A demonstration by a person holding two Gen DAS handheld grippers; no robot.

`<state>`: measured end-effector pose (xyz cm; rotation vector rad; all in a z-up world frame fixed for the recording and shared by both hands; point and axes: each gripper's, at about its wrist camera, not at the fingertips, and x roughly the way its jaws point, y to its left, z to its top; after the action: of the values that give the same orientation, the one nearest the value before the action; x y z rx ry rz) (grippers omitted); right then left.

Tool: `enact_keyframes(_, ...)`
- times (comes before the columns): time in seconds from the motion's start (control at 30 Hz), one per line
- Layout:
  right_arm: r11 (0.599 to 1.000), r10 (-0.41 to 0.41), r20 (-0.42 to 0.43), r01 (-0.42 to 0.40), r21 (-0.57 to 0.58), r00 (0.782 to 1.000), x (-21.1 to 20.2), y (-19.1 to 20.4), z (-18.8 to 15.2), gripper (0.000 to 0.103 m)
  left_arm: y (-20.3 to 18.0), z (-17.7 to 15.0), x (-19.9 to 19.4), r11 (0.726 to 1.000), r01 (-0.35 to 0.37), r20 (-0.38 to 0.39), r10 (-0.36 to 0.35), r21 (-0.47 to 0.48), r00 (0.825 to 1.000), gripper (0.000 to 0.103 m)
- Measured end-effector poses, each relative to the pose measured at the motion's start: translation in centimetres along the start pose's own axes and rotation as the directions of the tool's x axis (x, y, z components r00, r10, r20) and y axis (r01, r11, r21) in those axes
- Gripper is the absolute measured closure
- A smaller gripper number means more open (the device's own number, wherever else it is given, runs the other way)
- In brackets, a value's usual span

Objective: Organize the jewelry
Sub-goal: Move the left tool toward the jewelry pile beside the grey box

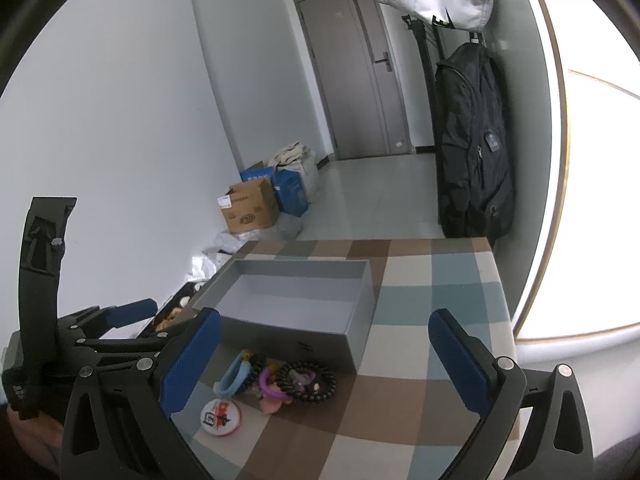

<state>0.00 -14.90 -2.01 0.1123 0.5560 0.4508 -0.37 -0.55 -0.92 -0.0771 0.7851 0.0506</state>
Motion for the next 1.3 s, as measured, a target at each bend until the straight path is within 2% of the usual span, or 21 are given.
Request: enact_keyframes(1.3,1.0,-0.021,-0.01,0.021,0.013,1.0,-0.14,-0.44,0.18,0.0,0.46,0.11,-0.02,1.0,-0.013,-0.008,0.013,0.0,1.0,0.016)
